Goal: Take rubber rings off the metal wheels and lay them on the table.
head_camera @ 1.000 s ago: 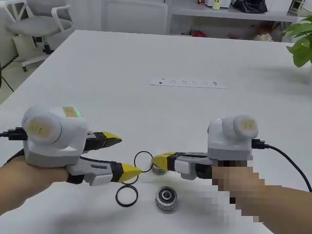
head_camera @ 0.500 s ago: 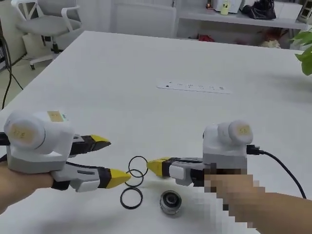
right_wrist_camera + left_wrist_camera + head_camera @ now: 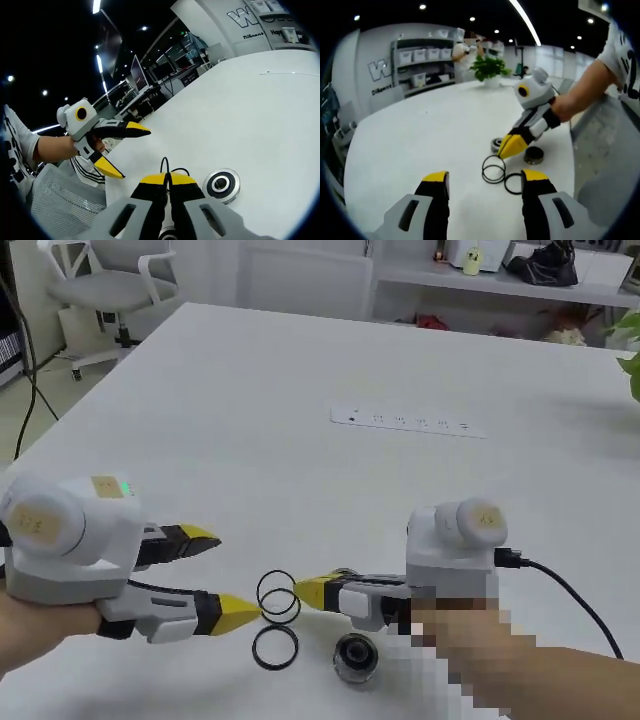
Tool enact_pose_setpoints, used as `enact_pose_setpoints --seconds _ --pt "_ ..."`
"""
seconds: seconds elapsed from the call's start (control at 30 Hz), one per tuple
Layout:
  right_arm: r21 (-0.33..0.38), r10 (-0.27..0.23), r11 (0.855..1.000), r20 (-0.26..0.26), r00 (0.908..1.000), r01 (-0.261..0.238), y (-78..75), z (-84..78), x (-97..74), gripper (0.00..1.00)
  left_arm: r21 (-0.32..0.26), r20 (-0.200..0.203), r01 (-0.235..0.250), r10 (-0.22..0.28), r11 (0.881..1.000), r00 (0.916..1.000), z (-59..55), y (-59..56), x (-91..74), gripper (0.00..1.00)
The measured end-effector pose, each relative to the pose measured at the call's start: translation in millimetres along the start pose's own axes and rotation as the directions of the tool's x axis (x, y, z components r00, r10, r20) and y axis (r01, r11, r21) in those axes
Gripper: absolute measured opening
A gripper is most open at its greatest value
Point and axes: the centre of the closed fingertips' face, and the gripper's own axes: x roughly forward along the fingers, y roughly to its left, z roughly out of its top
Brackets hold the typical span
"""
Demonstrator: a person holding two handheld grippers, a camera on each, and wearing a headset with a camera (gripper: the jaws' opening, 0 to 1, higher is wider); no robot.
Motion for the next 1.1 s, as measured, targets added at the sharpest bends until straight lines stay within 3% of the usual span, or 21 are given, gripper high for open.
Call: enact_pose_setpoints --seconds 0.23,0.83,1.1 --pt "0.004 -0.012 1.000 -0.027 0.9996 0.012 -0.2 -8.6 3.4 0.00 -0.004 -0.006 -0.004 0.003 1.000 1.0000 -3.5 0.7 -2.6 0.59" --pt "0.005 -0.056 0.998 -0.017 0.9983 0.056 -9.7 -8.1 0.7 0.00 -0.009 -0.011 0.001 -0.001 1.000 0.9999 -3.9 0.8 0.6 0.58" --pt "-0.011 -0.062 0.998 -0.015 0.9980 0.062 -9.9 -6.5 -2.3 0.05 -0.008 -0.014 -0.001 0.001 1.000 0.9999 -3.5 0.6 0.1 0.58"
